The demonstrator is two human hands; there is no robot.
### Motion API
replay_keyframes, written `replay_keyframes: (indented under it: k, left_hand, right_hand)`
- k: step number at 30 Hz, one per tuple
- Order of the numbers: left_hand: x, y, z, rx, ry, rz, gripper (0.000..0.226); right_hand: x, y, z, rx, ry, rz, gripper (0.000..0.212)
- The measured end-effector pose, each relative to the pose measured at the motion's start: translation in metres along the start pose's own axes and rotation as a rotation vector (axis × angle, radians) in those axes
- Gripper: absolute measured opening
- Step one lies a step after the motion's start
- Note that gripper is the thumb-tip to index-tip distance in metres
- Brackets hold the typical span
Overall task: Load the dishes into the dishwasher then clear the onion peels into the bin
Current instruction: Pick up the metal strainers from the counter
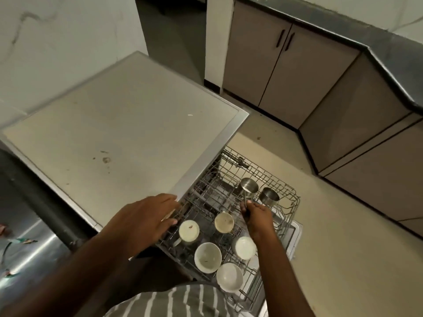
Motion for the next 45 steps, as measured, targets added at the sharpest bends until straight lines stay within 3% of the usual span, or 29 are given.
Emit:
replay_keyframes:
  k: [7,16,21,30,36,45]
  left_hand:
    - [-0.016,0.015,0.037,0.006,-0.144,0.017,0.033]
    - [-0.03,0.024,0.04,-0.029,-0.3,0.076,0.039]
    - [-0.034,0.028,0.039,-0.046,-0.346,0.103,0.037]
    - [-0.038,0.025,0.031,-0.038,-0.308,0.098,0.034]
    - [-0.047,0.024,0.029,-0.069,-0.243,0.079,0.027]
    - [-0.08,0.029,0.065,-0.114,-0.264,-0.023,0.034]
  right_hand:
    - [0.089,-0.01,0.003,0.066,0.14,-0.13,0.017]
    - [0.152,-0.013,-0.004,0.132,0.242,-0.261,0.036]
    - [0.143,-0.016,-0.011,0.038,0.312,-0.246,0.02]
    - [0.125,-0.012,-0.032,0.032,0.244,-0.139,0.026]
    - [0.095,0.007,-0.037,-0.193,0.096,-0.025,0.023]
    - [0.015,0.066,-0.023,-0.43,-0.21,0.125,0.021]
Point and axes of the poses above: each hand's wrist, its own x-axis towards the middle knuckle, its own y-axis out of the palm, z = x × y, the point moved 8 cm from there along x, towards the middle knuckle, and after that the axes turned 5 degrees about x, right-handed, at the moved point
